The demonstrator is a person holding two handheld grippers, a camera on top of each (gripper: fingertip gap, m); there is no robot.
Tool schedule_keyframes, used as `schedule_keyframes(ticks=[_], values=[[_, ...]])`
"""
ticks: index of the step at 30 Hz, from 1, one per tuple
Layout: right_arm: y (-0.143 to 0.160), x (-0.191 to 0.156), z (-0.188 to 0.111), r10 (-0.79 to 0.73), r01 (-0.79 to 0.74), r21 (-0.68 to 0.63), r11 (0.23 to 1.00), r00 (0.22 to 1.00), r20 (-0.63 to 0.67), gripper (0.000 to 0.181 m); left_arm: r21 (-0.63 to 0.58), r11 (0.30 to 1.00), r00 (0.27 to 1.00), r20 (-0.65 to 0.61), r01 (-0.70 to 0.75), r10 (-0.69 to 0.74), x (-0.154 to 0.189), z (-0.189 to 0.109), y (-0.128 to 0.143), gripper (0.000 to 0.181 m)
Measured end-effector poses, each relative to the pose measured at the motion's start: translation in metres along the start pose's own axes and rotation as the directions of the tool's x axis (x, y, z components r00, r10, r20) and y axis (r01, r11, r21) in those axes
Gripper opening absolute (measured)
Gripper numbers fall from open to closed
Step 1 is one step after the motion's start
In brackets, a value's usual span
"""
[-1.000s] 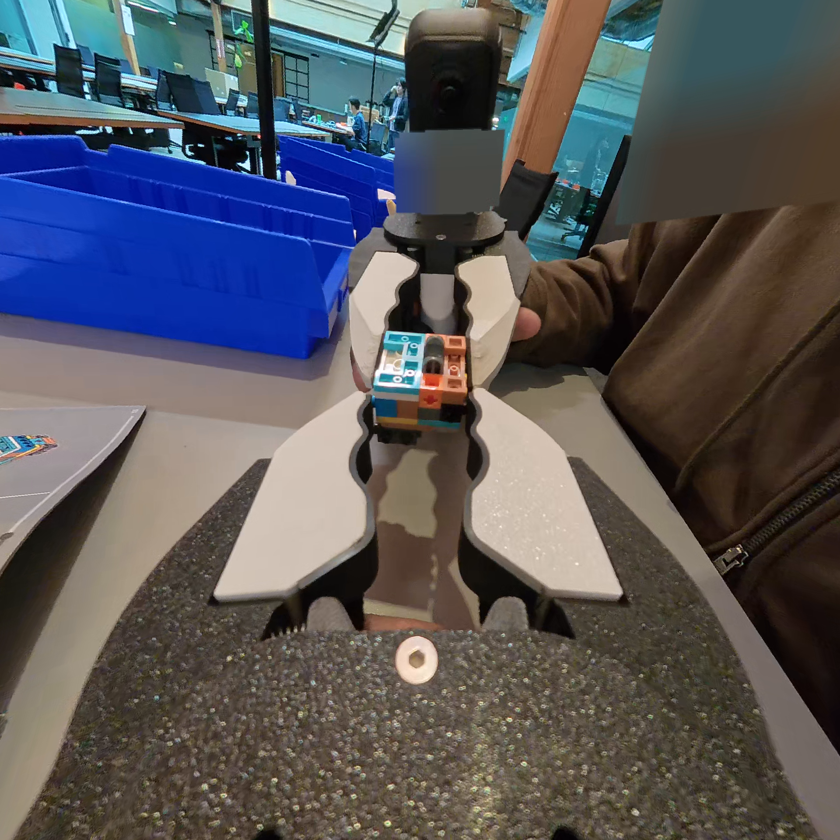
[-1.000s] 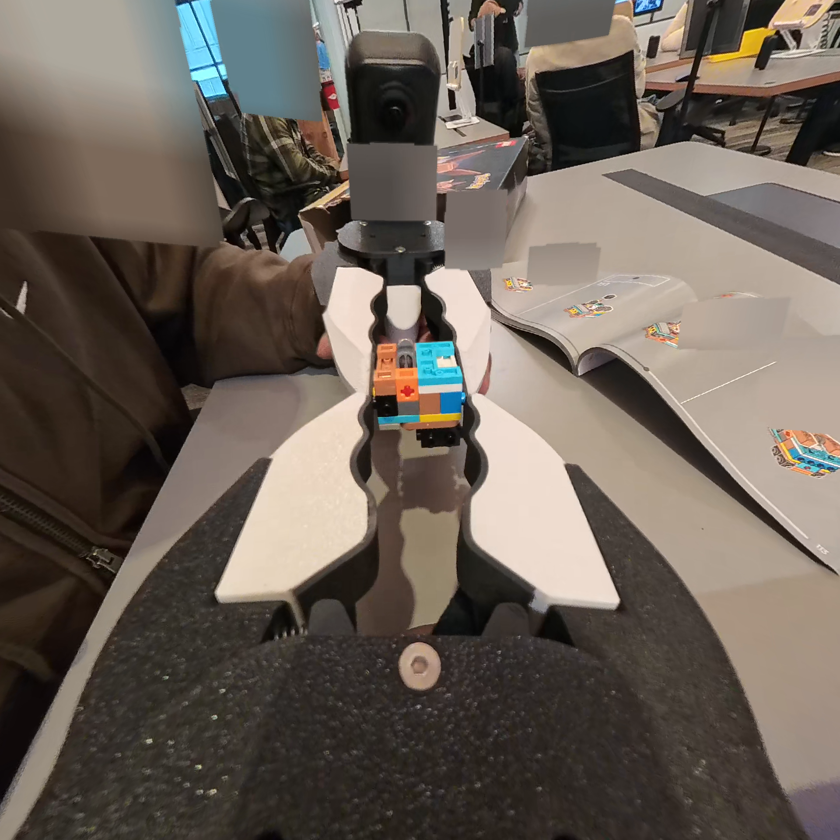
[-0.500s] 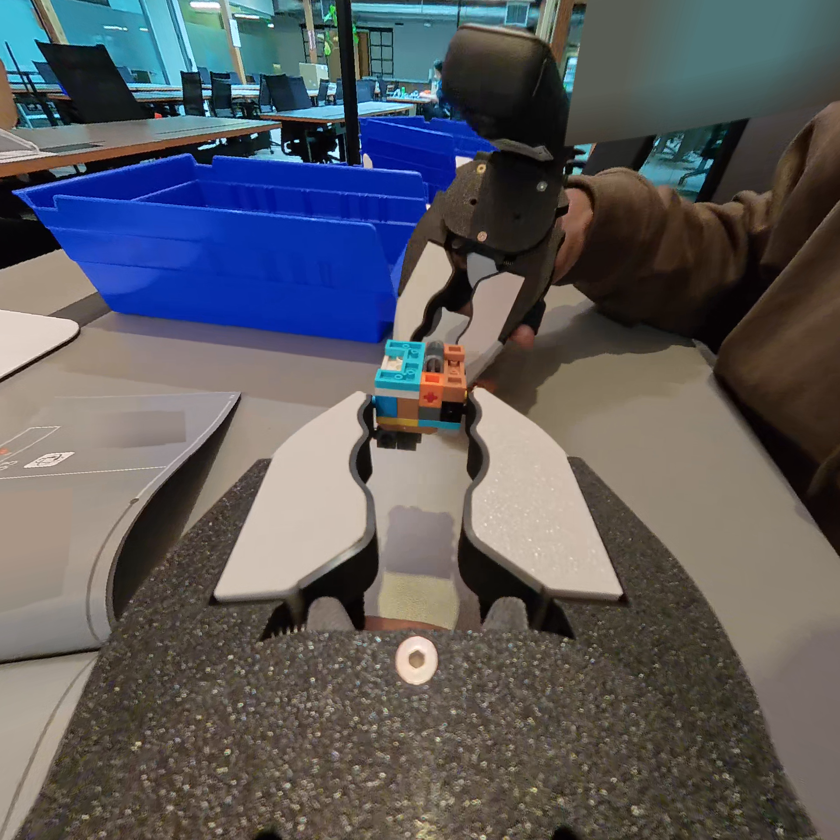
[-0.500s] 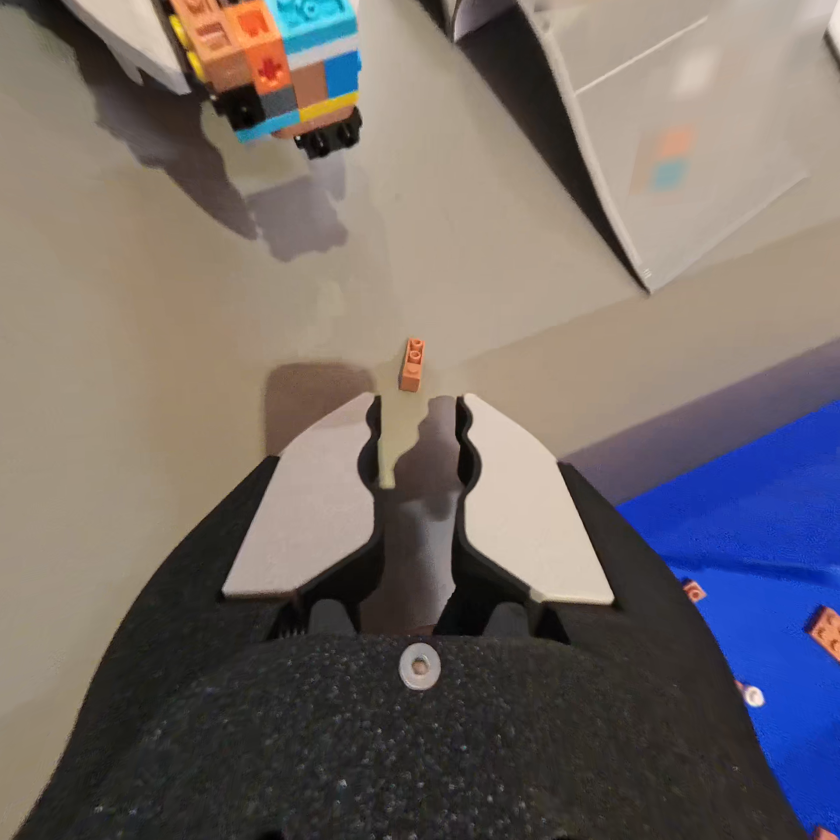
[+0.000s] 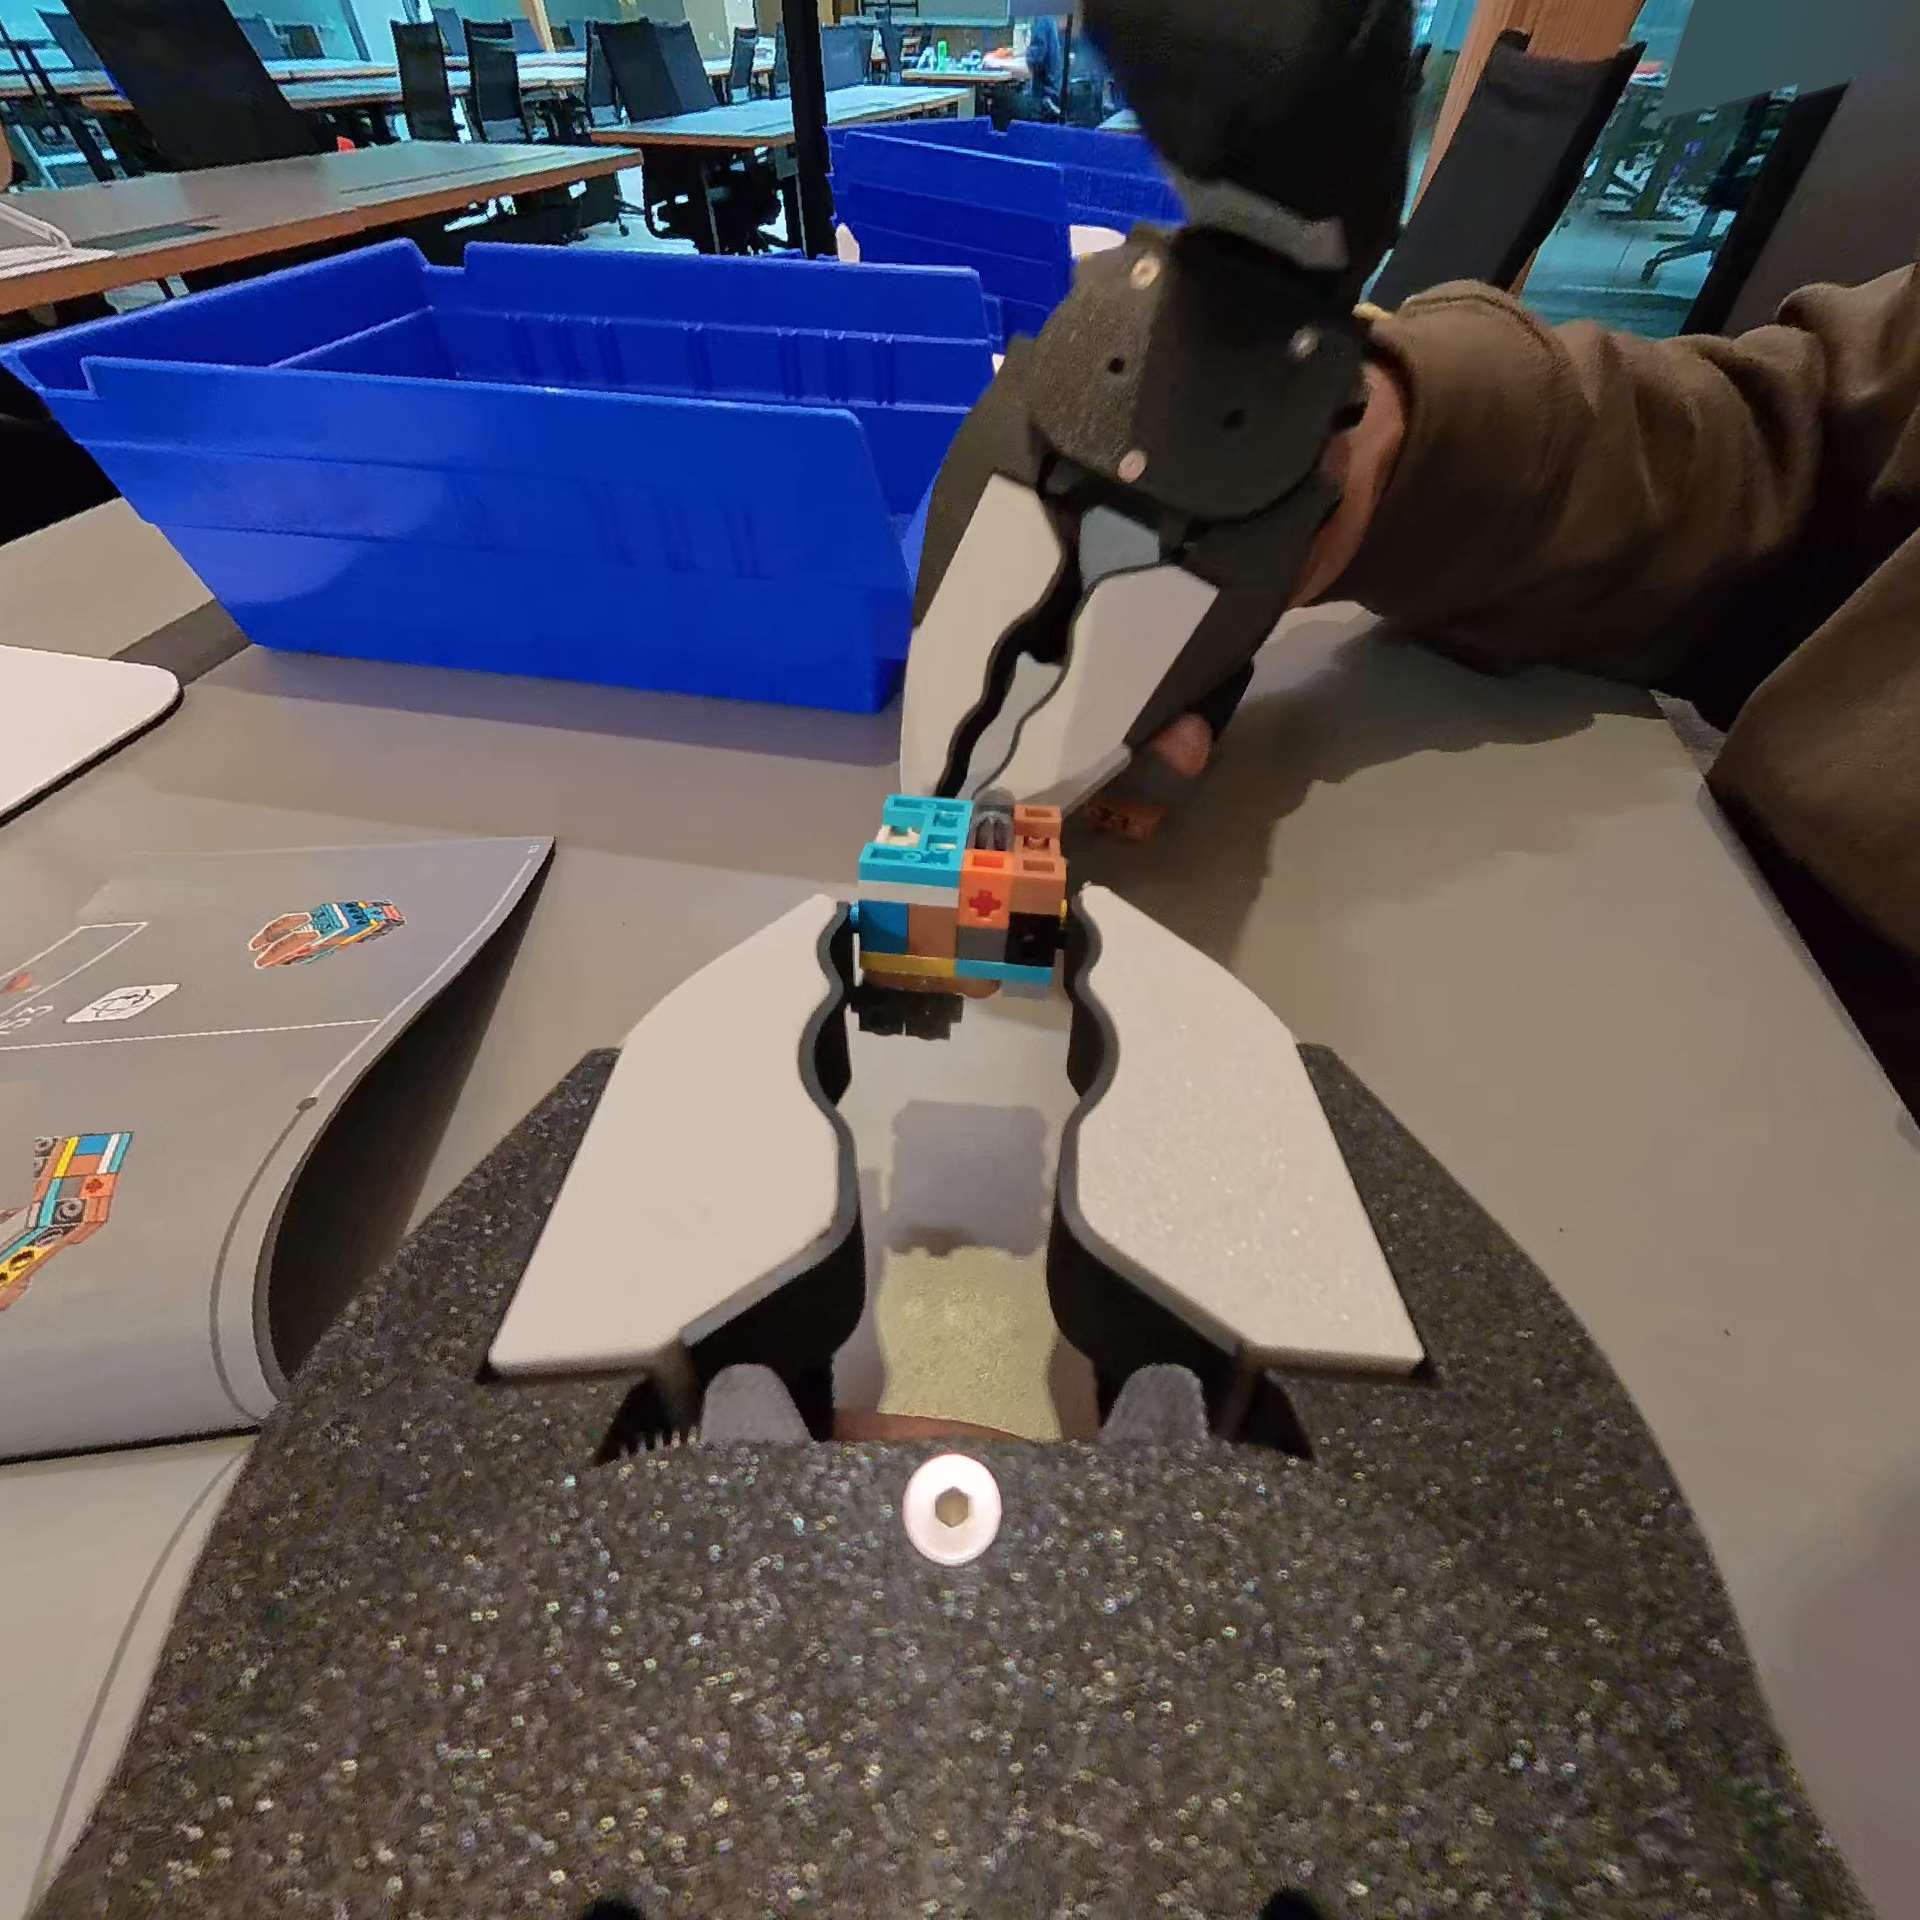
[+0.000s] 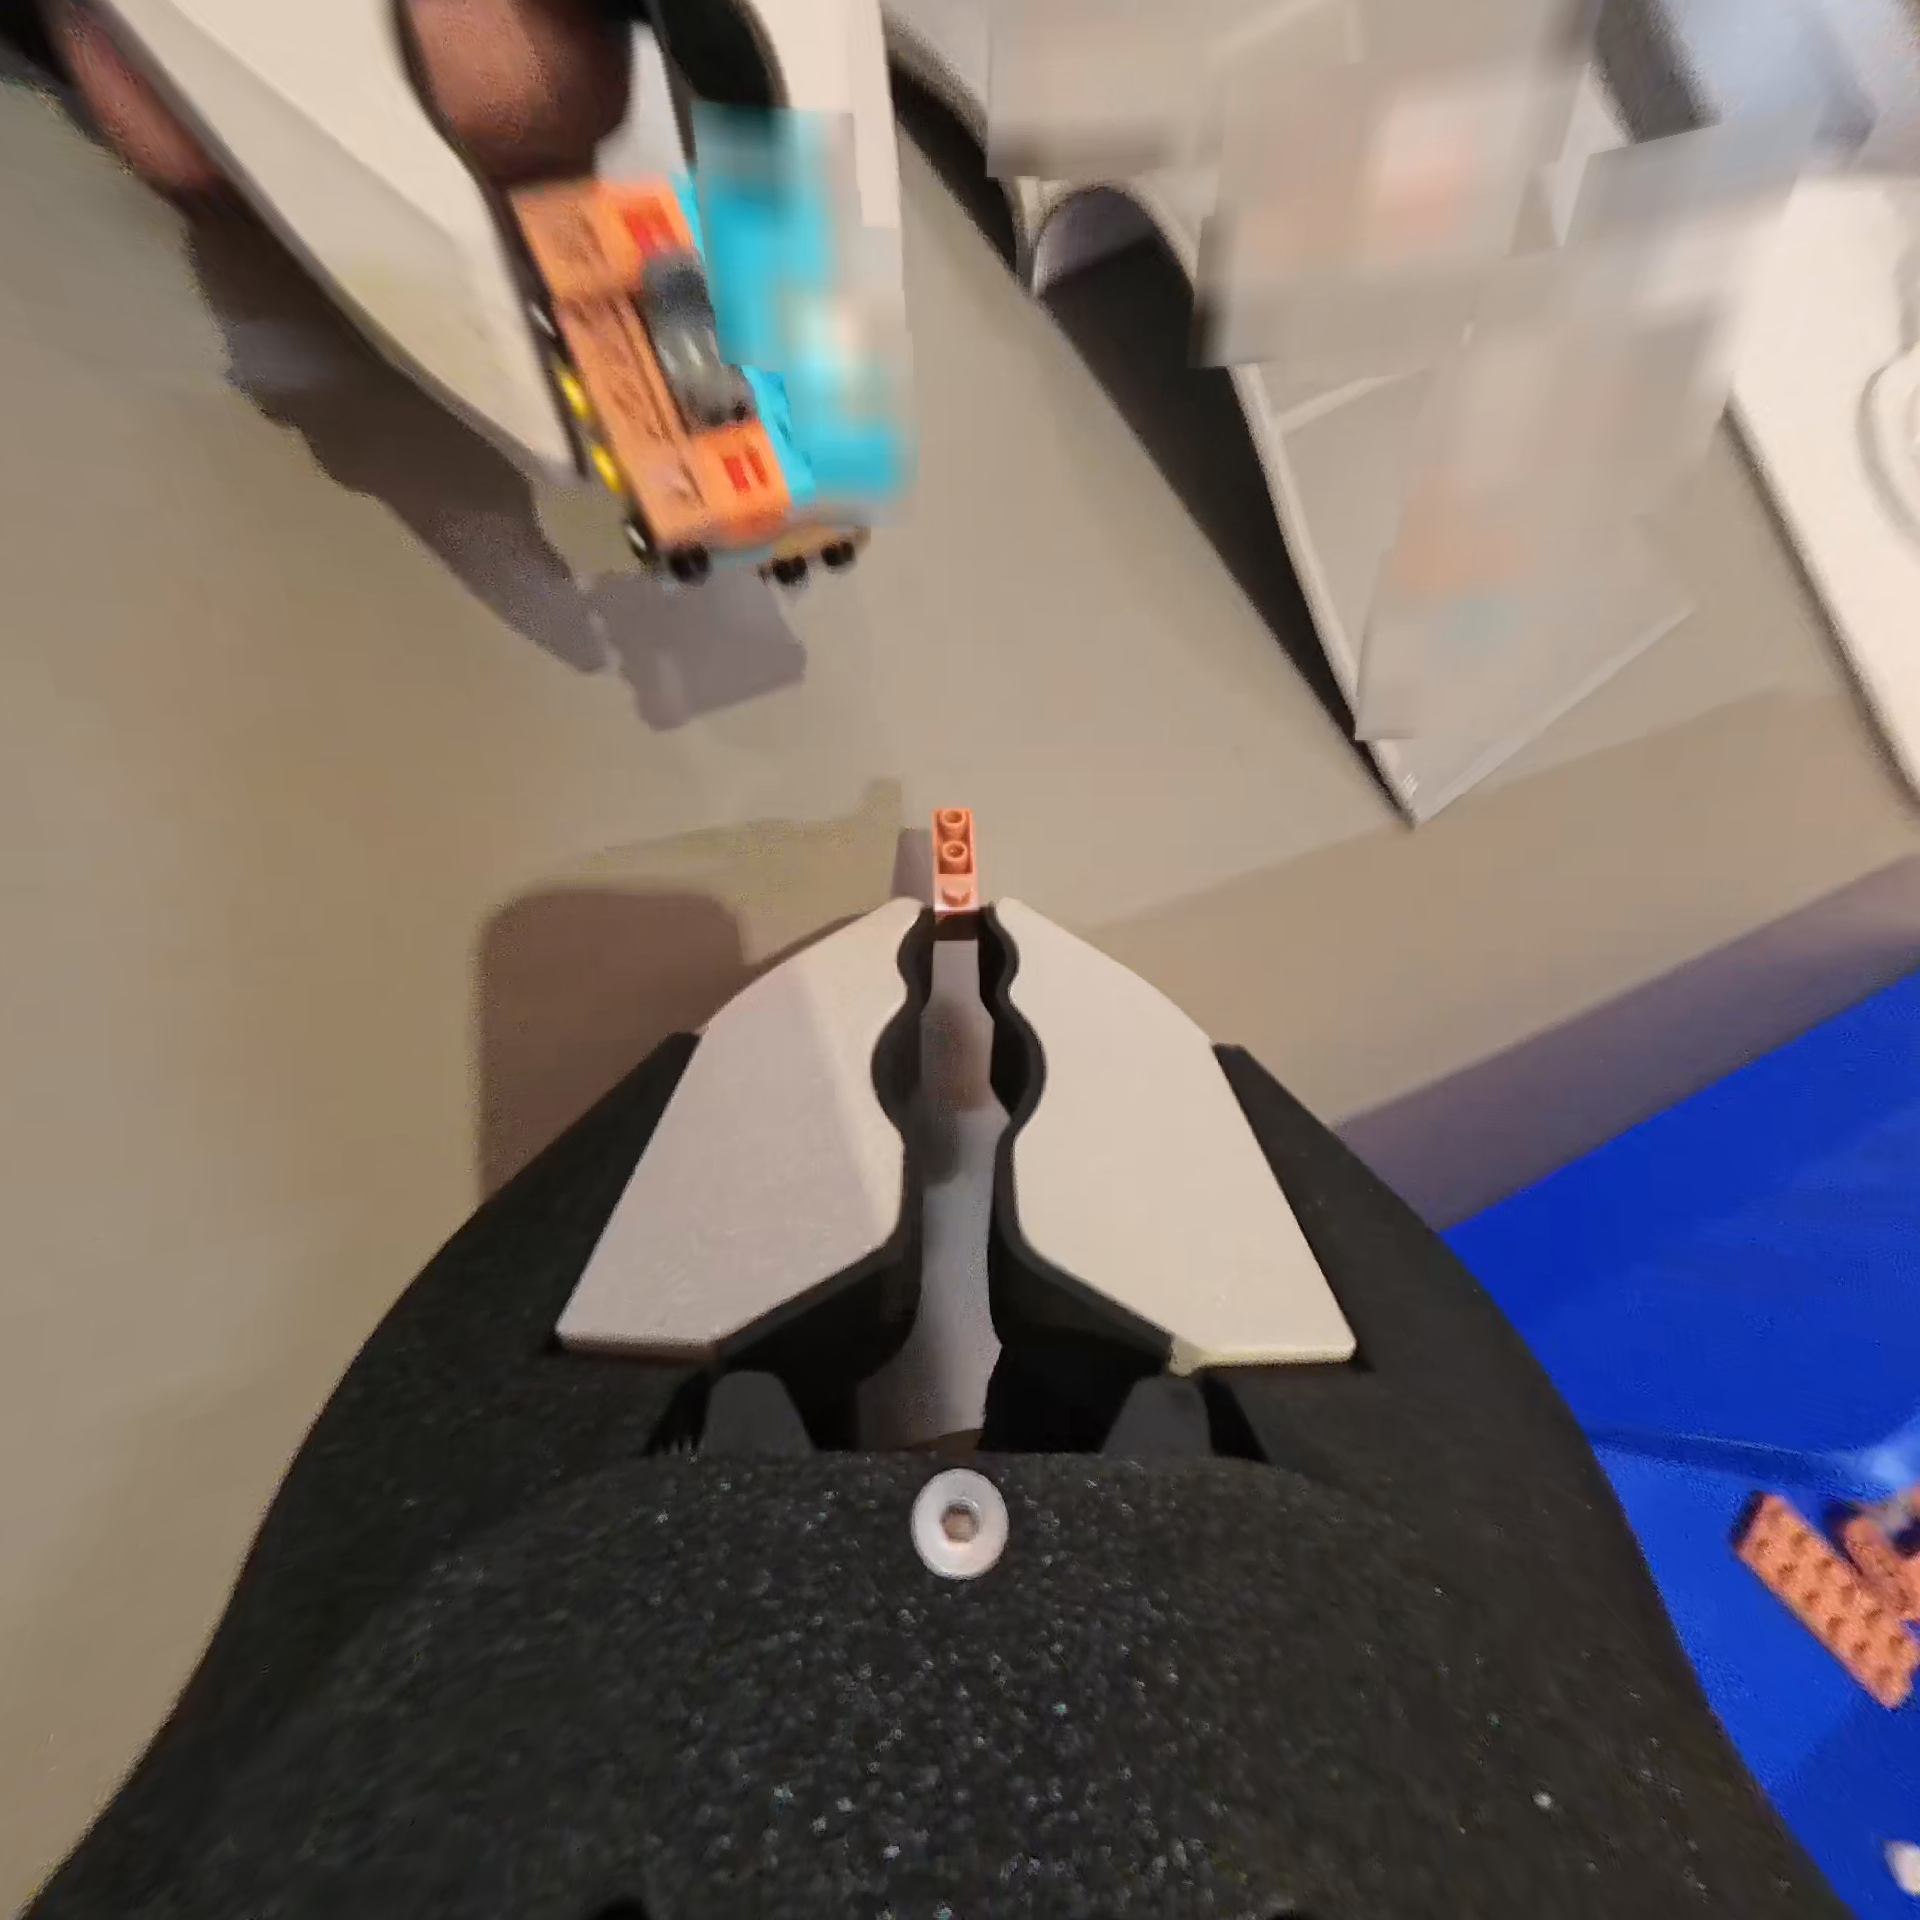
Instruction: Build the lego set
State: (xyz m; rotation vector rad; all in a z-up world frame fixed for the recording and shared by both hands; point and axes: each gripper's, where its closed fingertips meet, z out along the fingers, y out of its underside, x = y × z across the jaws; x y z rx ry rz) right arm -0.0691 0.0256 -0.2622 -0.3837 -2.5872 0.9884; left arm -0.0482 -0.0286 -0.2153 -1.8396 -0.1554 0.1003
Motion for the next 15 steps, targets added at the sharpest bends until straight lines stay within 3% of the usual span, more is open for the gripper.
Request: schedule_keyframes(ticks=[7, 15], values=[[-0.048, -0.002, -0.021, -0.185, 0.208, 0.173, 0.963, 0.972, -0.144, 0.008, -0.060, 0.998, 1.000, 0.017, 0.024, -0.023, -0.002, 0.003, 0.008, 0.039], [-0.052, -0.007, -0.016, -0.348, 0.384, 0.116, 0.916, 0.905, -0.244, 0.008, -0.080, 0.995, 0.998, 0.034, 0.051, -0.048, -0.006, 0.004, 0.011, 0.039]])
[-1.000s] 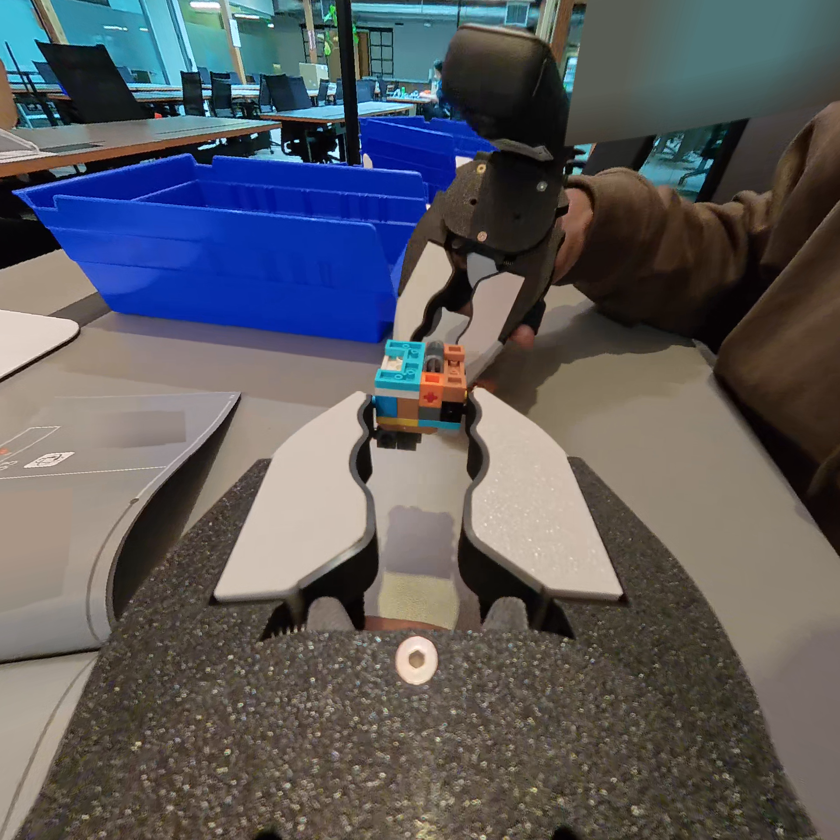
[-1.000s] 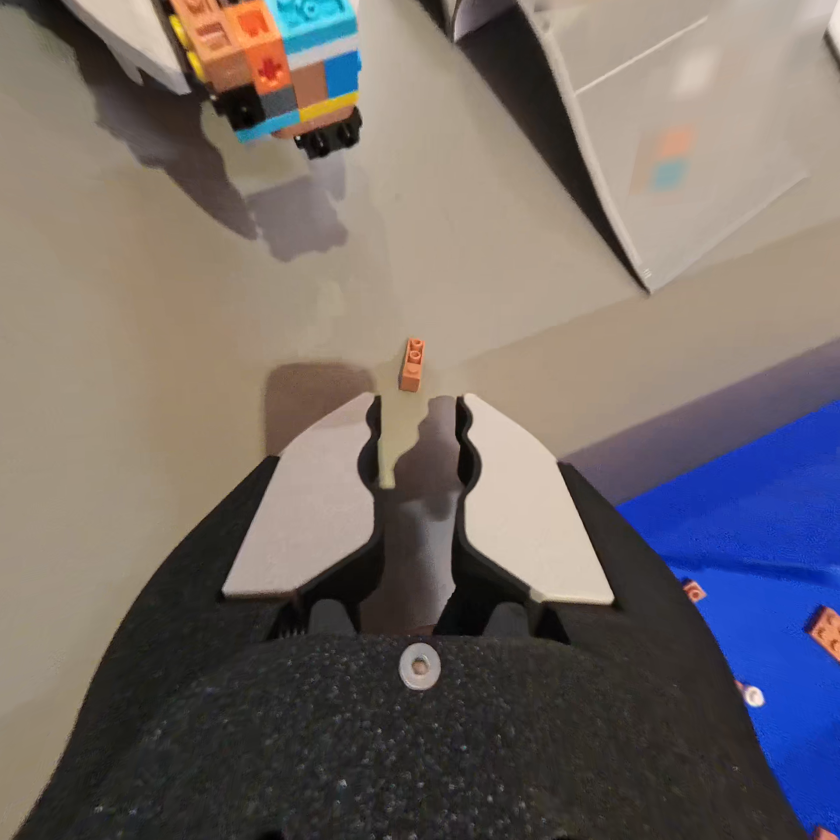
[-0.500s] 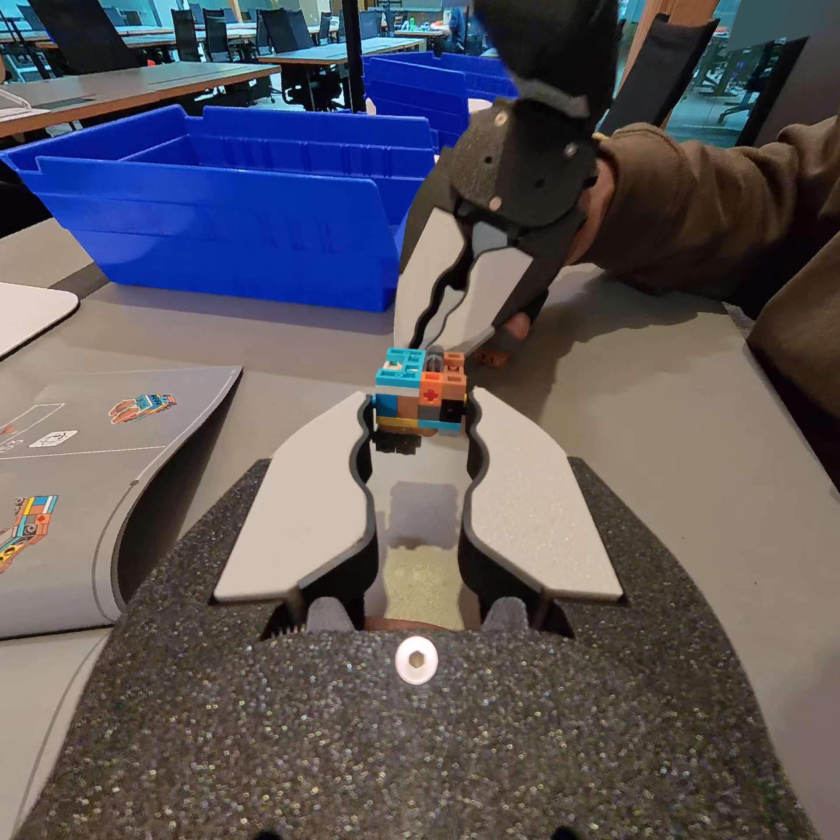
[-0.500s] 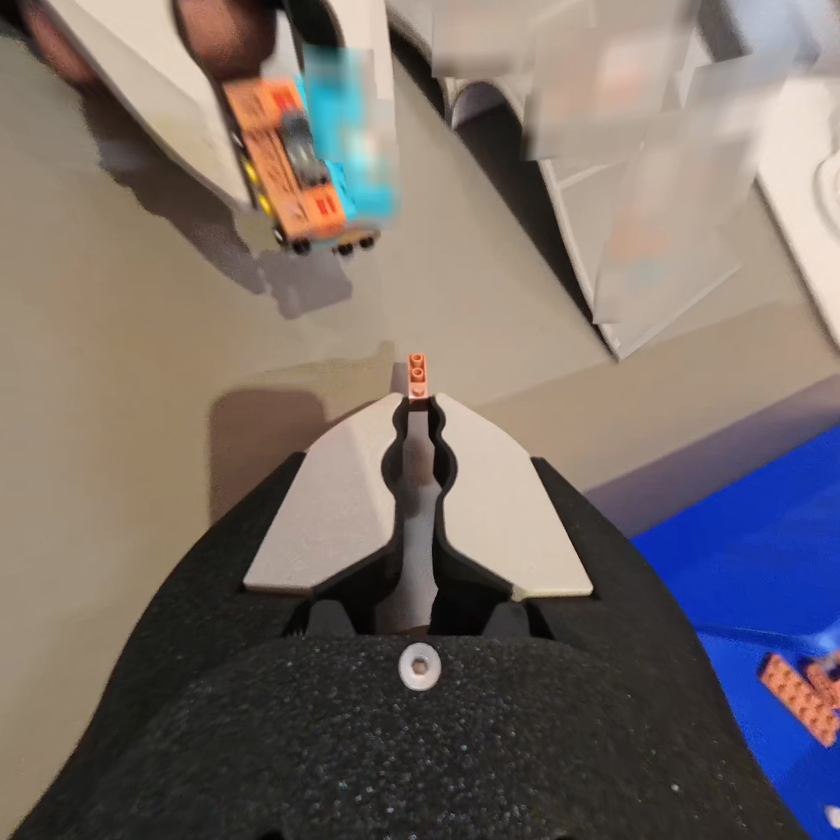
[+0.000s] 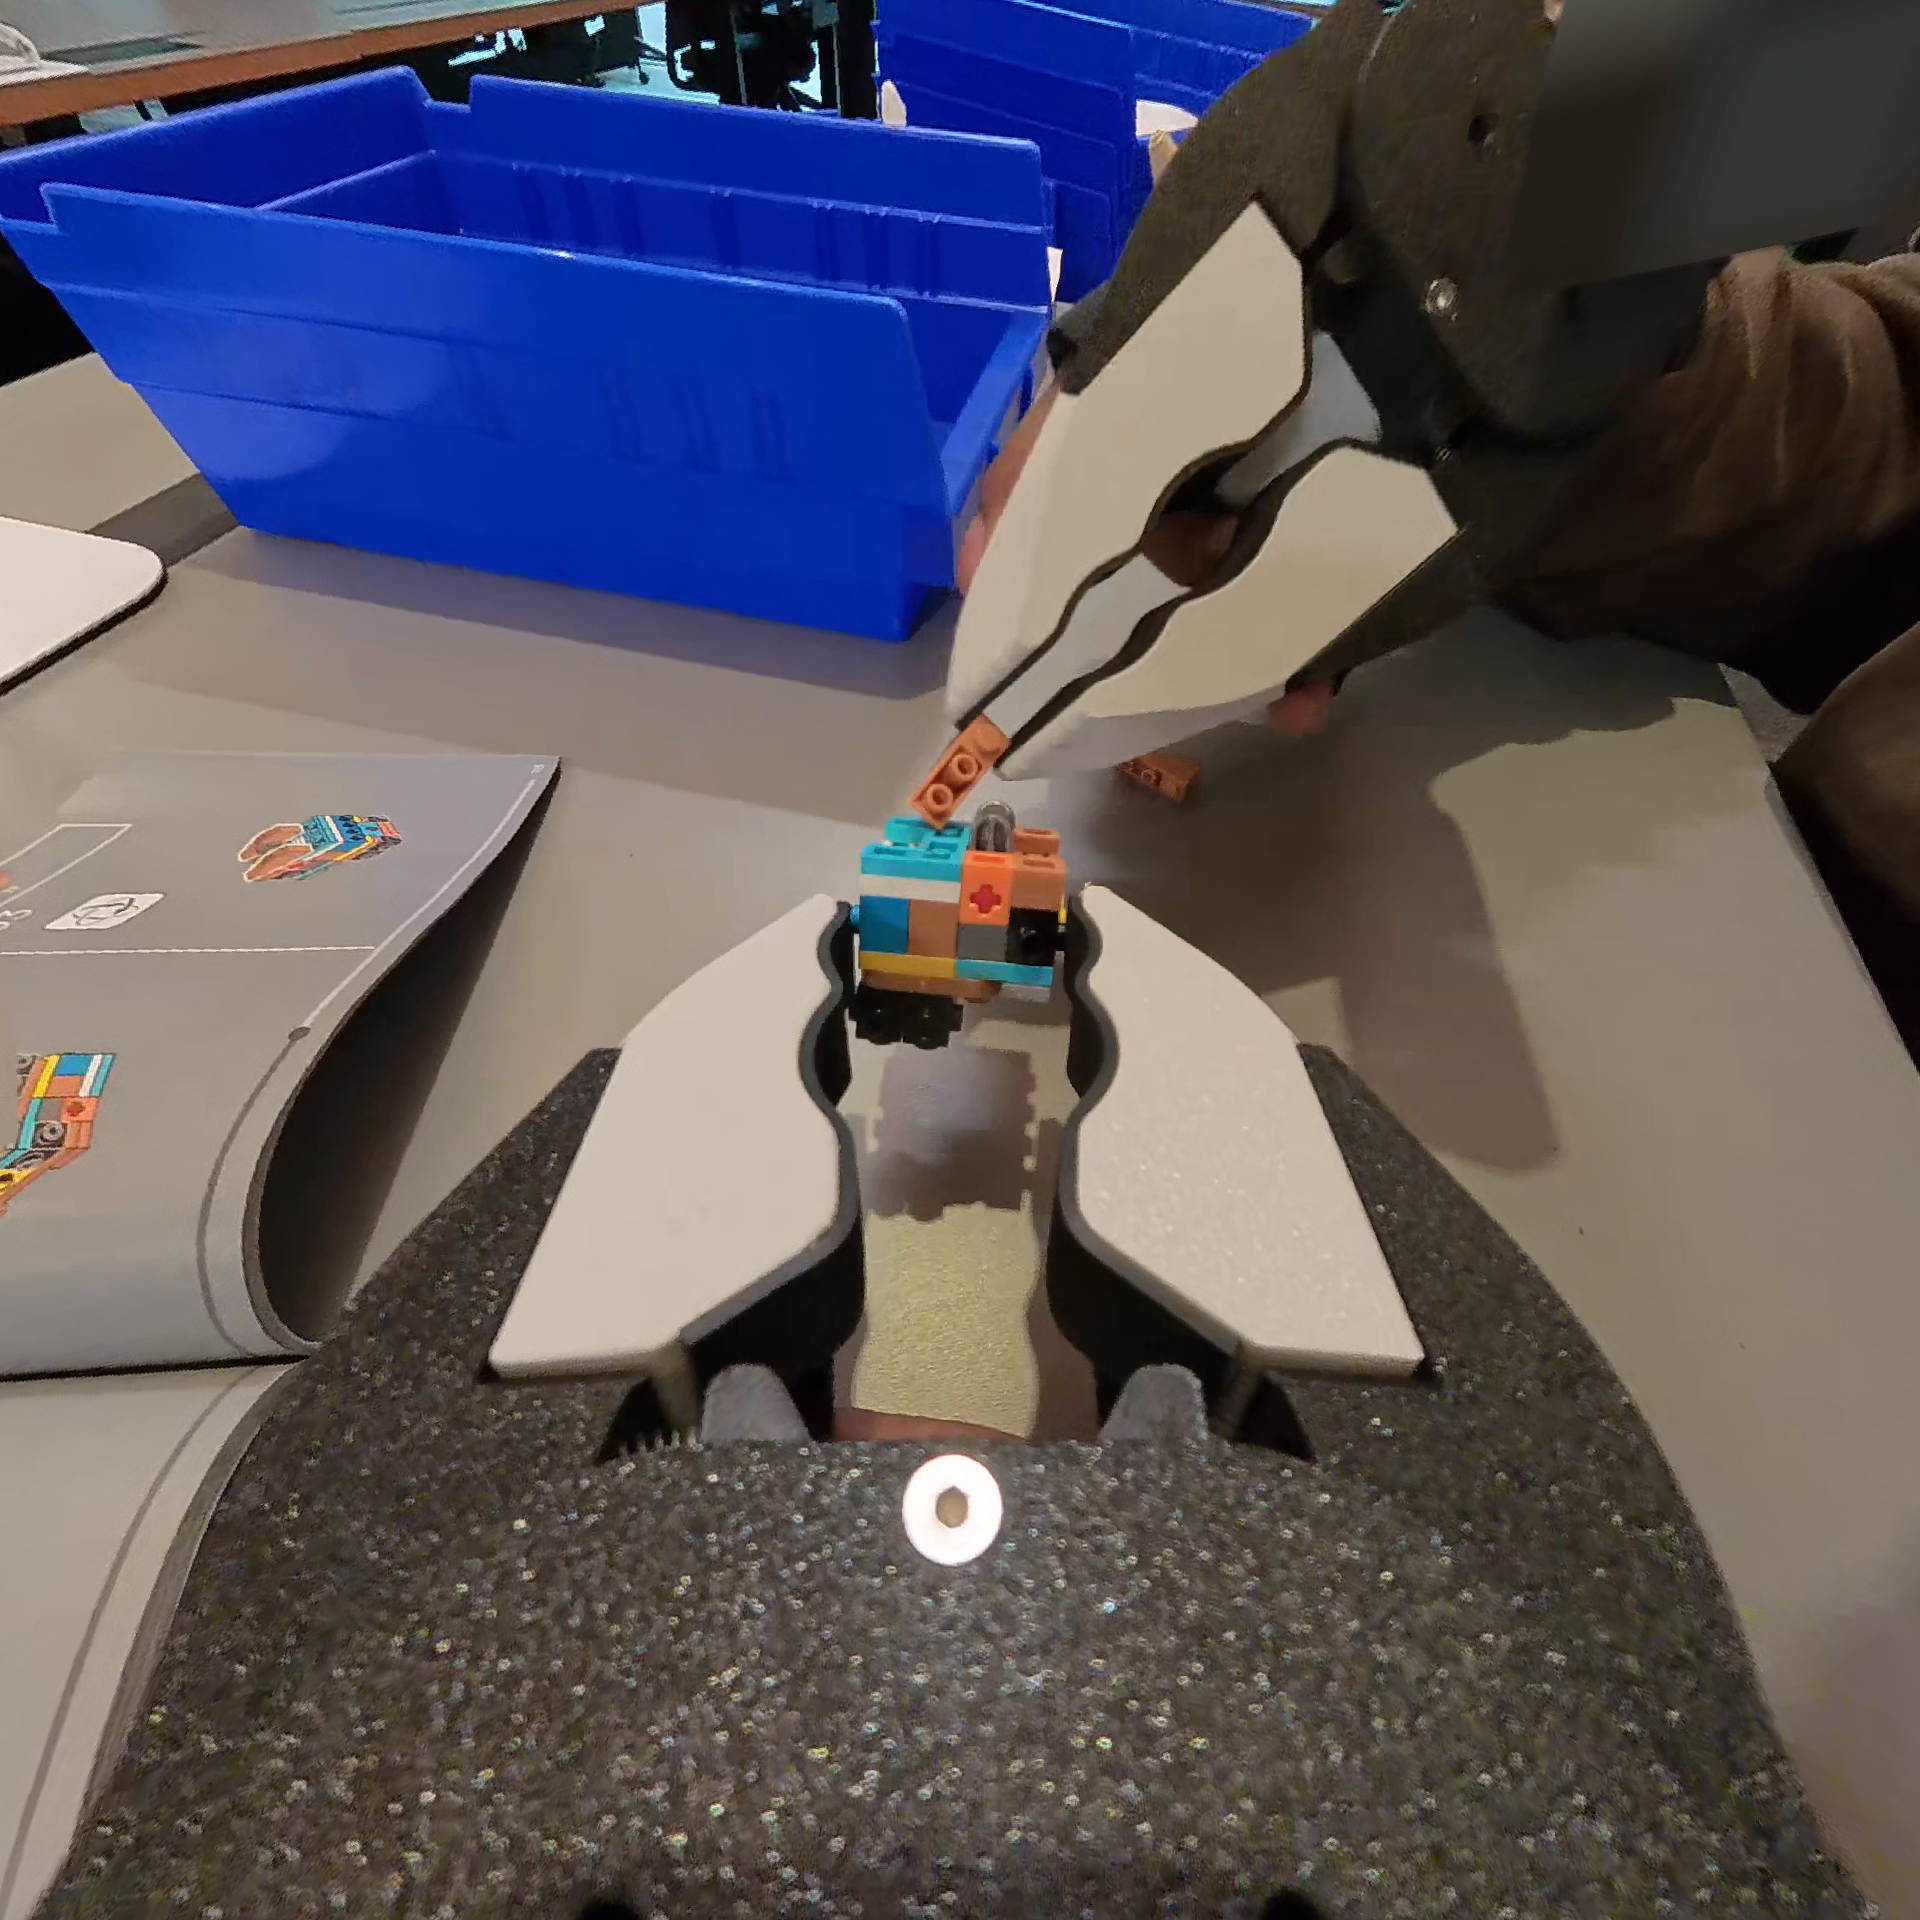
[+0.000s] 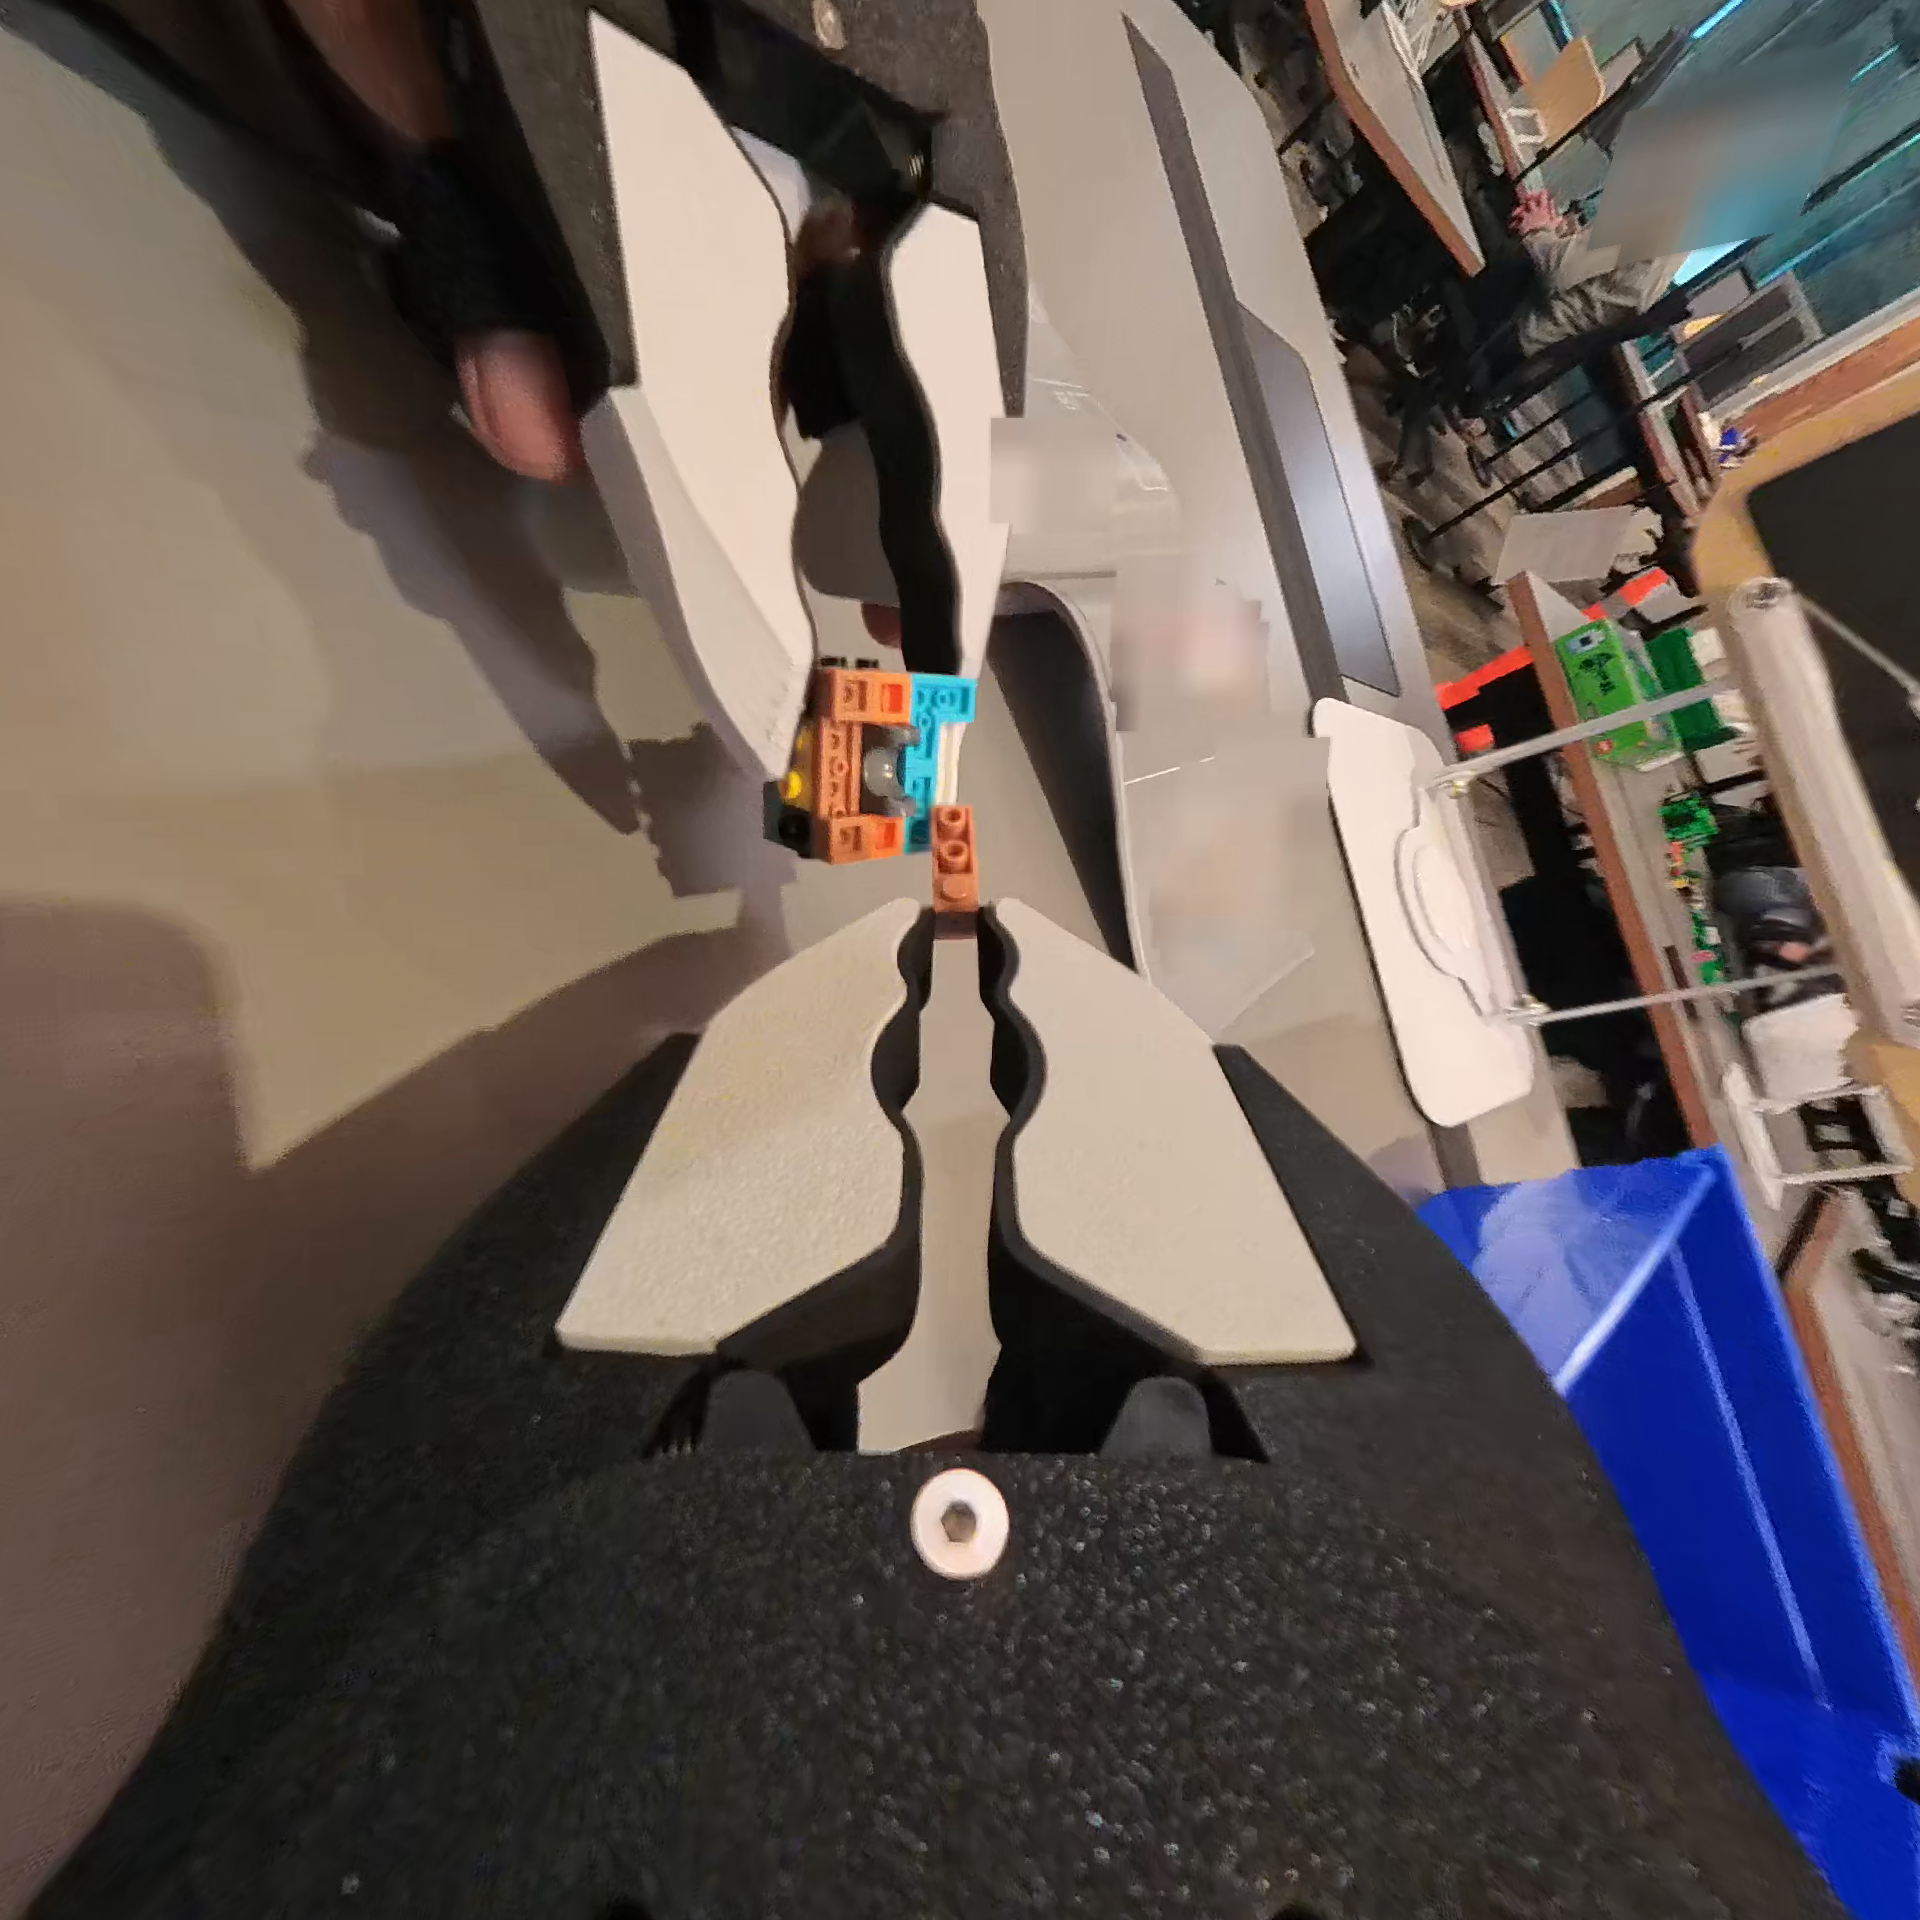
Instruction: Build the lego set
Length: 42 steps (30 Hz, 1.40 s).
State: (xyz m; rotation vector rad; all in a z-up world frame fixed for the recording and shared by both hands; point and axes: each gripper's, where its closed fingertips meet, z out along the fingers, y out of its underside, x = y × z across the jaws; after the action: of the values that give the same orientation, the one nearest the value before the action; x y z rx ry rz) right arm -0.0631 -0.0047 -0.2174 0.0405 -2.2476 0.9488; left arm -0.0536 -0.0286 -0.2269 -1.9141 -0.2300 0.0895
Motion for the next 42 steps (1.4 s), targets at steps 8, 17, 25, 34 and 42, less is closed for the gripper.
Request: schedule_keyframes(ticks=[8, 17, 25, 34, 42], values=[[0.007, 0.005, 0.002, -0.091, 0.088, -0.059, 0.994, 0.994, -0.058, 0.008, 0.008, 1.000, 1.000, 0.003, 0.021, -0.021, -0.002, -0.001, -0.001, 0.039], [0.002, 0.002, 0.004, -0.131, 0.128, -0.043, 0.991, 0.989, -0.065, 0.008, 0.009, 1.000, 1.000, 0.008, 0.028, -0.028, -0.003, -0.001, -0.001, 0.039], [-0.007, 0.003, 0.001, -0.153, 0.155, 0.012, 0.988, 0.985, -0.080, 0.008, 0.047, 0.998, 0.999, -0.009, 0.045, -0.045, -0.003, -0.003, -0.006, 0.039], [-0.011, 0.007, -0.003, -0.162, 0.167, 0.043, 0.985, 0.982, -0.097, 0.008, 0.077, 0.994, 0.997, -0.024, 0.077, -0.076, -0.005, -0.006, -0.009, 0.039], [-0.011, 0.011, -0.004, -0.161, 0.166, 0.045, 0.985, 0.981, -0.110, 0.008, 0.120, 0.980, 0.987, -0.053, 0.158, -0.152, -0.008, -0.009, -0.014, 0.038]])
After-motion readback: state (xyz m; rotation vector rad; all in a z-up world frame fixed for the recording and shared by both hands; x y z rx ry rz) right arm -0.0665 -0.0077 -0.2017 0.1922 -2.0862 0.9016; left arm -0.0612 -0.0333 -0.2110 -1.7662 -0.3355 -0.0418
